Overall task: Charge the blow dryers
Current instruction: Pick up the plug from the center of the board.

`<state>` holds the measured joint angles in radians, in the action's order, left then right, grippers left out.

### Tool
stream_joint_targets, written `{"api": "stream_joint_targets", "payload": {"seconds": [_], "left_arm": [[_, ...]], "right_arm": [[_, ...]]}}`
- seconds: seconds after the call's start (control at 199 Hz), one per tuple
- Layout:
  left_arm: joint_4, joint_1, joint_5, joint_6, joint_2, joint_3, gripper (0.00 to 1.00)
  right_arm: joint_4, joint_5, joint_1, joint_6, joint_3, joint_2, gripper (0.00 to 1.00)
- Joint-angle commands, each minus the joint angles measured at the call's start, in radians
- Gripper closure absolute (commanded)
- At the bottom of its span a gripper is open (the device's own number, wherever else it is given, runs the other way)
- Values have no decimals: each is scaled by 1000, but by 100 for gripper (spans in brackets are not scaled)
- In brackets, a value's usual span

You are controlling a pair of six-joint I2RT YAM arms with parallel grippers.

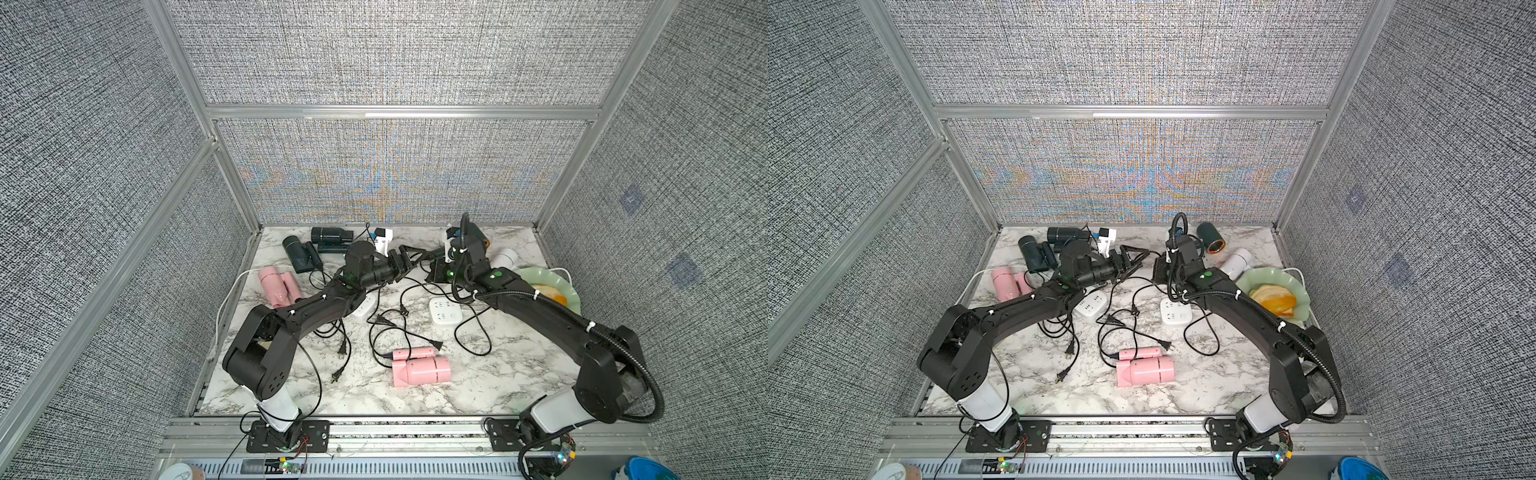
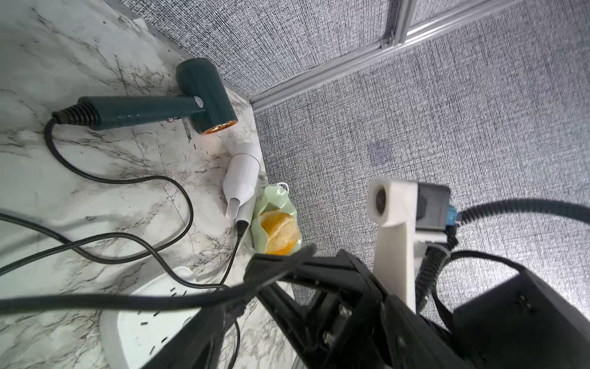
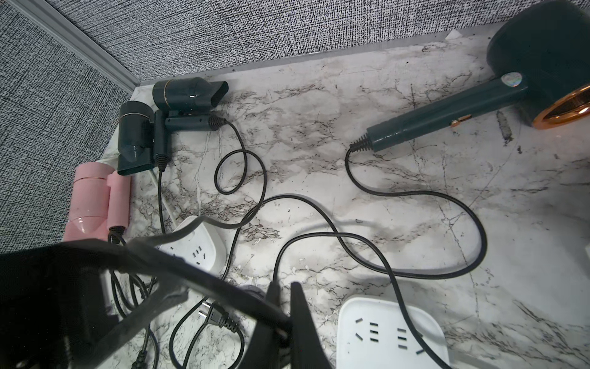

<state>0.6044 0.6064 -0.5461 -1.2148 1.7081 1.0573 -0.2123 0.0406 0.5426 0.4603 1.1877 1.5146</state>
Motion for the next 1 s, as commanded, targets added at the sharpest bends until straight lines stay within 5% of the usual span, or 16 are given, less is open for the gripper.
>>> {"api": "stream_joint_targets", "payload": {"seconds": [0.0,0.166,0.577,0.788,0.999], "left_arm": [[143,7,52,-103,24,-12,22],[192,12,71,-147,74,15,30],[169,17,84,-129,112,57,69],[87,15,47,-43,95,84,91],[-136,-2,-132,148,138,237,97]], "right_arm": [[41,8,9,21,-20,-23,98],[65,17,26,19,-57,-56,98],[44,116,75,25,-78,-59,94],[58,44,76,-15,-96,-99,68],[-28,-188,38,-166,-100,-191,40]]}}
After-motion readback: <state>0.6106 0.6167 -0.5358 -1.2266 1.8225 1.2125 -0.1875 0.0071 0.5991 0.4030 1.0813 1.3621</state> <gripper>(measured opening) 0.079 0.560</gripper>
